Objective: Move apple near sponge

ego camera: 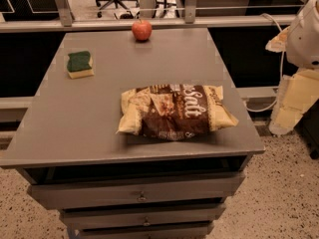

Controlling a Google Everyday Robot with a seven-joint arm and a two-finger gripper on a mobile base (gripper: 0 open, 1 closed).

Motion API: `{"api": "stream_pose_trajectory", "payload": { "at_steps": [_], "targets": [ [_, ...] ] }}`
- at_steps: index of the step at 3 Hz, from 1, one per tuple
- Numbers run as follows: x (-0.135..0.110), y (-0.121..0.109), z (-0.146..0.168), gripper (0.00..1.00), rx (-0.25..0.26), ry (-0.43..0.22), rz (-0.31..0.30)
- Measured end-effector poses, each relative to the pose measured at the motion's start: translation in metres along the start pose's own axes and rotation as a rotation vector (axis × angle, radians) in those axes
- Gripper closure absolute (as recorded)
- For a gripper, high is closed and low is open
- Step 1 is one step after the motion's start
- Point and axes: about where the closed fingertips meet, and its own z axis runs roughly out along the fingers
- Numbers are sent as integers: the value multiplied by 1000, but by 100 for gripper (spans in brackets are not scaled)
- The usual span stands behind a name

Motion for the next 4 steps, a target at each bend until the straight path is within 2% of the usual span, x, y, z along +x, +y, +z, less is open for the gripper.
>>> {"api": "stream_pose_trajectory", "payload": {
  "at_steps": [1,2,3,4],
  "targets": [
    [0,0,0,0,0,0,0],
    [-1,-11,-1,0,18,-45,48],
    [-5,-43,9,0,49,-157,194],
    [-19,-119,30,0,128,-395,470]
  ]
}}
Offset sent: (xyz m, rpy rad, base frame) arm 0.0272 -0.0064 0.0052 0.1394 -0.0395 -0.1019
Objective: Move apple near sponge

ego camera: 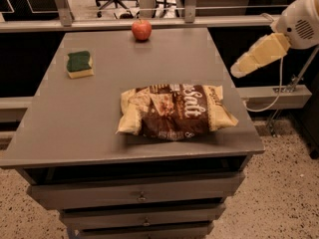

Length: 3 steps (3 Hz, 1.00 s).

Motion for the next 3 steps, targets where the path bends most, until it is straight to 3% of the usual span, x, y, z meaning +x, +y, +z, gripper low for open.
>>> {"api": "stream_pose_trajectory", "payload": {
  "at_steps": [1,2,3],
  "targets": [
    [-17,-24,17,0,30,-88,103],
    [-37,-30,41,0,40,-195,174],
    [-52,-40,70,0,76,-290,196]
  ]
}}
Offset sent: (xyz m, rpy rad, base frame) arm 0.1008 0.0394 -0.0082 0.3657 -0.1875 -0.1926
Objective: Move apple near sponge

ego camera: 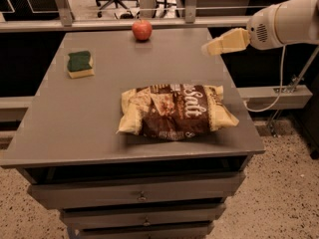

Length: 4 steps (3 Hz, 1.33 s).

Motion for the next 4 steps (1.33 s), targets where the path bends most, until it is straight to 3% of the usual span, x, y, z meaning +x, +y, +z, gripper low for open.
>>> {"api": "stream_pose_trajectory", "payload": {
  "at_steps": [1,2,4],
  "targets": [
    [-14,-9,3,0,41,-56,-1],
    [-15,-8,5,0,41,-63,0],
    [-31,8,55,0,35,-217,10]
  ]
}}
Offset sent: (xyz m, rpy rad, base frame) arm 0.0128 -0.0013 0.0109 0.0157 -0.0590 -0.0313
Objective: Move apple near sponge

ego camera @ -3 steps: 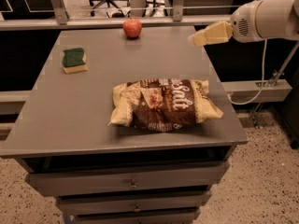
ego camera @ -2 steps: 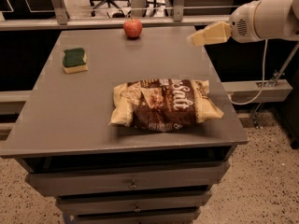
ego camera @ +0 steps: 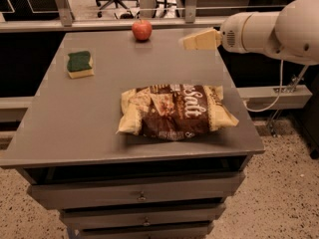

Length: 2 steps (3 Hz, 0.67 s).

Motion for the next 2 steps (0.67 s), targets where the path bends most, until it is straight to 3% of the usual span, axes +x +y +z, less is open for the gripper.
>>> {"api": "stream_pose_trajectory", "payload": {
  "at_steps": [1,2],
  "targets": [
    [-1,12,33,0,59,-42,-32],
    [5,16,54,0,118,-46,-23]
  ]
}}
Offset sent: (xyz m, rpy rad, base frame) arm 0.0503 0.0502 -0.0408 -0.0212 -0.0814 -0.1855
